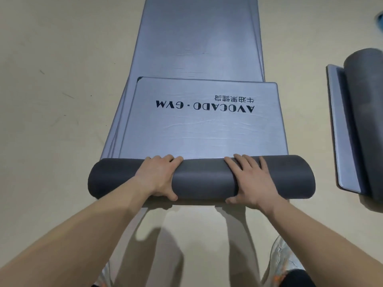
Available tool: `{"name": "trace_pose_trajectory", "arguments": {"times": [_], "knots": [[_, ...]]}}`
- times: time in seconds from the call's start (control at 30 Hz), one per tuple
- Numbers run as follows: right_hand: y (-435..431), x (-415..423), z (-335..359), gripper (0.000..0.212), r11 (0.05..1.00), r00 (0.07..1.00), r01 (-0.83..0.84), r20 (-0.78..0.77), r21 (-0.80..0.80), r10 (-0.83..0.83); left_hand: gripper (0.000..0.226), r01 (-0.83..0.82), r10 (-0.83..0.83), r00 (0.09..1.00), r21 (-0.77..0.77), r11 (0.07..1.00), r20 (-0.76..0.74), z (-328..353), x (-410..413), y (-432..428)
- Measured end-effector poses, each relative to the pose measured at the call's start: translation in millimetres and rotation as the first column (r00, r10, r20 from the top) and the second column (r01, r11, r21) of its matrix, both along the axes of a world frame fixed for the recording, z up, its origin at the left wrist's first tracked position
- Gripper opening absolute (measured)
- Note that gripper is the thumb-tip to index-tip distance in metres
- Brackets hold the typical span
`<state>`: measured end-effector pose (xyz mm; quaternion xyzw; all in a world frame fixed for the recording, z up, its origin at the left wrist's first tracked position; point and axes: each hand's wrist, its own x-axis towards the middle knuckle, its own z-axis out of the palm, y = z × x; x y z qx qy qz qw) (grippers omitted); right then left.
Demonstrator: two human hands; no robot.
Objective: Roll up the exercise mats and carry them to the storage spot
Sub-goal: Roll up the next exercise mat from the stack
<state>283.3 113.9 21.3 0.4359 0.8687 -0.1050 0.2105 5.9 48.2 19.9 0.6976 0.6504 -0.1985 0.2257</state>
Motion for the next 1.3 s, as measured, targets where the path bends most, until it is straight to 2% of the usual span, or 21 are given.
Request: {"name": "trace_pose_trajectory", "arguments": {"times": [0.1,0.17,0.27,0.37,0.43,0.5,0.57,0.6,0.67,0.7,0.77,0.8,0.87,0.97,1.03,1.17,1.3], "knots": [[-28.6,10.7,-18.2,0.128,0.979,0.996,0.064,-0.067,0.191,-0.052,0.110,-0.071,0.079,0.994,-0.108,0.992,0.069,8.8,-5.9,14.6],[-13.8,4.7,-14.1,0.126,0.987,0.994,0.089,-0.079,0.136,-0.079,0.107,-0.087,0.093,0.994,-0.097,0.991,0.064,14.5,-4.9,21.1],[23.6,-8.6,-0.5,0.125,0.997,0.993,0.081,-0.083,0.012,-0.080,0.119,-0.083,0.085,0.996,0.093,0.992,-0.017,13.2,17.6,1.5],[54.1,-18.3,9.3,0.128,0.995,0.997,0.052,-0.050,-0.082,-0.056,0.124,-0.137,0.134,0.991,0.177,0.975,0.030,5.7,30.5,-10.8],[53.2,-21.5,8.9,0.133,0.999,0.998,0.036,-0.046,-0.010,-0.037,0.114,-0.204,0.183,0.976,0.211,0.956,0.115,1.6,18.2,9.6],[40.8,-22.8,2.1,0.141,0.992,1.000,-0.010,-0.019,0.123,0.012,0.109,-0.233,0.199,0.956,0.149,0.961,0.214,4.2,0.2,38.7],[39.5,-25.4,-3.2,0.145,0.987,1.000,-0.013,-0.004,0.158,0.014,0.104,-0.227,0.185,0.945,0.135,0.964,0.270,5.5,-6.0,53.9],[47.6,-29.5,-3.4,0.145,0.989,1.000,-0.002,-0.019,0.148,0.005,0.100,-0.243,0.186,0.941,0.180,0.953,0.283,3.8,-5.7,53.6],[73.5,-39.5,-0.8,0.141,0.994,0.998,0.009,-0.071,0.113,-0.001,0.100,-0.254,0.190,0.956,0.310,0.916,0.222,-1.9,-1.7,45.8],[88.7,-44.0,1.1,0.139,0.996,0.996,0.001,-0.088,0.093,0.007,0.111,-0.209,0.171,0.976,0.355,0.911,0.134,-7.1,1.5,40.1],[111.0,-52.0,2.7,0.140,0.998,0.995,-0.021,-0.092,0.059,0.027,0.138,-0.088,0.110,0.993,0.329,0.940,-0.049,-18.6,2.7,36.5],[117.0,-52.9,1.5,0.142,0.997,0.995,-0.027,-0.097,0.070,0.034,0.144,-0.065,0.094,0.992,0.320,0.945,-0.078,-21.7,-0.7,44.1],[121.5,-50.9,-6.1,0.145,0.989,0.993,-0.041,-0.101,0.144,0.056,0.143,-0.073,0.093,0.995,0.326,0.942,-0.046,-24.2,-14.7,73.8],[116.1,-48.5,-22.6,0.155,0.962,0.992,-0.115,-0.031,0.248,0.126,0.142,-0.069,0.061,0.997,0.220,0.973,0.044,-16.7,-35.3,116.5],[120.8,-52.2,-30.1,0.150,0.959,0.992,-0.113,-0.033,0.260,0.126,0.144,-0.057,0.056,0.998,0.220,0.974,0.013,-21.2,-35.8,118.9],[131.8,-60.0,-20.2,0.135,0.958,0.986,-0.167,0.008,0.231,0.169,0.142,-0.006,0.046,0.992,0.316,0.949,-0.120,-26.0,-15.3,93.3],[110.7,-56.1,-2.2,0.130,0.973,0.975,-0.217,0.073,0.082,0.211,0.133,-0.049,0.061,0.997,0.236,0.971,-0.044,-13.5,-5.8,67.7]]}}
